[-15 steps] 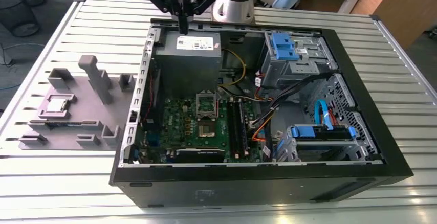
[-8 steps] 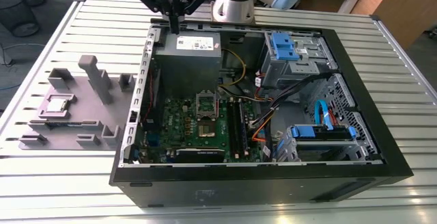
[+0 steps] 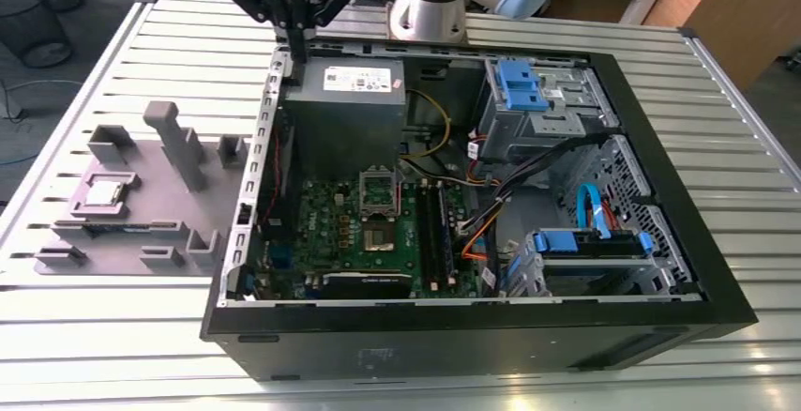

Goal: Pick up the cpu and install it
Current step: 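Reach for the cpu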

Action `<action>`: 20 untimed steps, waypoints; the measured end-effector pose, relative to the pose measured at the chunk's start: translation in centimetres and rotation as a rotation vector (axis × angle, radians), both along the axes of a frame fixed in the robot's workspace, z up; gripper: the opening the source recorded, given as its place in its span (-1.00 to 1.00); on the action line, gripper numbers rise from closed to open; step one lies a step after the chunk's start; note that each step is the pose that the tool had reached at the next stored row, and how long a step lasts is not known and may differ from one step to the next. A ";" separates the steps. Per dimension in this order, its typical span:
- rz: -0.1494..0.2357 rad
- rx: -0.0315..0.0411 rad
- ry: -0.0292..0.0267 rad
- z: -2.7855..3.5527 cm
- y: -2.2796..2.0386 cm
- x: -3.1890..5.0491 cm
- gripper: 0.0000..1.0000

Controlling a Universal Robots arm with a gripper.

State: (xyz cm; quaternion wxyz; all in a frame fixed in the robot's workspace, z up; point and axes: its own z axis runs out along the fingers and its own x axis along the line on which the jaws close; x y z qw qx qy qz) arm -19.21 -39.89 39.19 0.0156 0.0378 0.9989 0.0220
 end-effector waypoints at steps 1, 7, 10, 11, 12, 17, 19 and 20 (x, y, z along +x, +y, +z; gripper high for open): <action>0.000 0.0000 0.0000 -0.01 0.00 -0.23 -0.79; 0.000 0.0000 0.0001 -0.03 0.00 -1.33 -0.79; 0.000 0.0000 0.0001 -0.05 0.00 -2.00 -0.79; 0.000 0.0000 0.0001 -0.05 0.00 -2.24 -0.79; 0.000 0.0000 0.0000 -0.07 0.00 -2.47 -0.79; 0.000 0.0001 0.0000 -0.09 0.00 -3.58 -0.79; 0.000 0.0001 0.0001 -0.09 0.00 -3.81 -0.79; 0.000 0.0000 0.0001 -0.09 0.00 -3.92 -0.79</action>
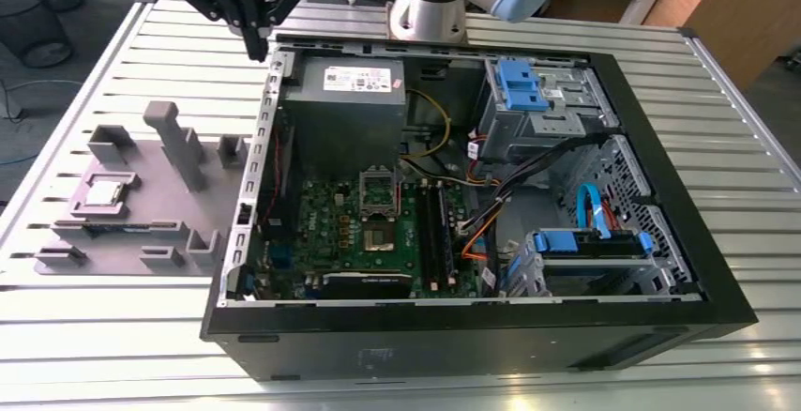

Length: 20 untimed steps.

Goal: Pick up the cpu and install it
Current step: 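Reach for the cpu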

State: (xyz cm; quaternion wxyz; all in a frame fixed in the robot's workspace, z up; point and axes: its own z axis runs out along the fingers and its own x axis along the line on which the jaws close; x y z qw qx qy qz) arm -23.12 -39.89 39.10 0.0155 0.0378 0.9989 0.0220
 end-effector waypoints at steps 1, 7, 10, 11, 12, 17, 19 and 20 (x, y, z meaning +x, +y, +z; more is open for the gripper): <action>0.000 0.0001 -0.0001 -0.01 0.00 -0.11 -0.79; 0.000 0.0001 -0.0001 -0.03 0.00 -1.05 -0.79; 0.000 0.0001 -0.0001 -0.05 0.00 -1.56 -0.79; 0.000 0.0001 -0.0001 -0.06 0.00 -1.75 -0.79; 0.000 0.0001 -0.0002 -0.07 0.00 -1.93 -0.79; 0.000 0.0000 0.0000 -0.08 0.00 -2.82 -0.79; 0.000 0.0001 -0.0001 -0.09 0.00 -3.15 -0.79; 0.000 0.0001 -0.0001 -0.10 0.00 -3.30 -0.79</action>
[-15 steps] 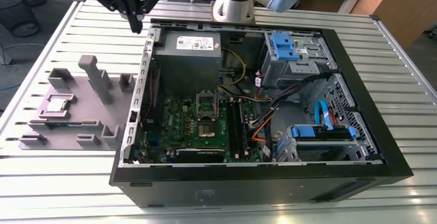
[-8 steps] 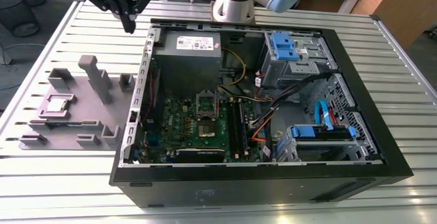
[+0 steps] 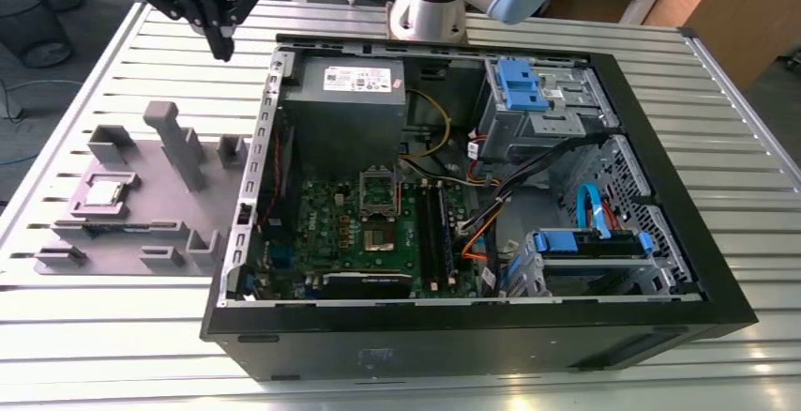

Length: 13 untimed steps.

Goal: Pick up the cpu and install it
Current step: 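Reach for the cpu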

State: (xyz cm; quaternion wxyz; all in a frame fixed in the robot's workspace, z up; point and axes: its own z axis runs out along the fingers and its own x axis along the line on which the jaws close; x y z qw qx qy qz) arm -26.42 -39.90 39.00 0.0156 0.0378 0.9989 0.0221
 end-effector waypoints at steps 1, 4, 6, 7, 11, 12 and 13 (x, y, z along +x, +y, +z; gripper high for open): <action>0.000 0.0000 0.0000 0.00 0.00 -0.16 -0.79; 0.000 0.0000 0.0000 -0.02 0.00 -0.59 -0.79; 0.000 0.0000 0.0000 -0.03 0.00 -0.82 -0.79; 0.000 0.0000 0.0000 -0.03 0.00 -0.87 -0.79; 0.000 -0.0001 0.0001 -0.02 0.00 -0.88 -0.79; 0.000 -0.0001 0.0001 -0.02 0.00 -0.88 -0.79; 0.000 0.0000 0.0001 -0.03 0.00 -0.88 -0.79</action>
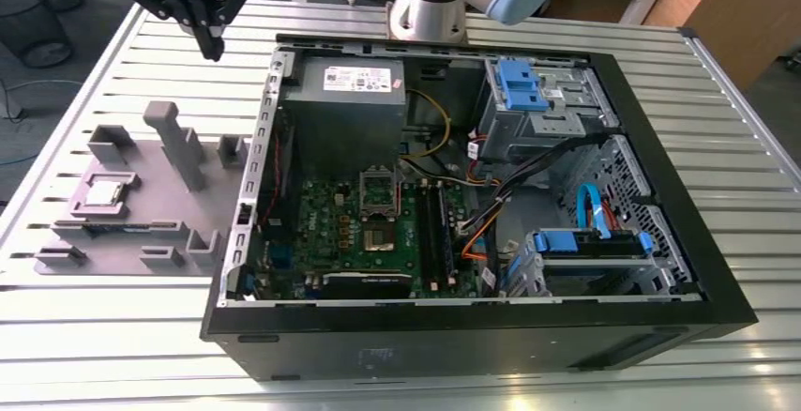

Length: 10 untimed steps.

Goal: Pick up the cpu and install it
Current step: 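Reach for the cpu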

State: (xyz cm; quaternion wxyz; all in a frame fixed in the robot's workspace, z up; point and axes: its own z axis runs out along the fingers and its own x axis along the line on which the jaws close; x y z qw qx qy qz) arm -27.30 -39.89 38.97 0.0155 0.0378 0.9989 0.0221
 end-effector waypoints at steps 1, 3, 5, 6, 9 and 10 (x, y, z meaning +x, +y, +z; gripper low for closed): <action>0.000 -0.0001 0.0008 0.00 0.00 -0.01 -0.79; 0.000 0.0001 0.0050 -0.02 0.00 -0.01 -0.79; 0.000 -0.0001 0.0061 0.00 0.00 -0.01 -0.79; 0.000 -0.0001 0.0063 -0.01 0.00 0.00 -0.79; 0.000 0.0000 0.0315 -0.02 0.00 0.00 -0.79; 0.000 0.0000 0.0319 -0.01 0.00 0.00 -0.79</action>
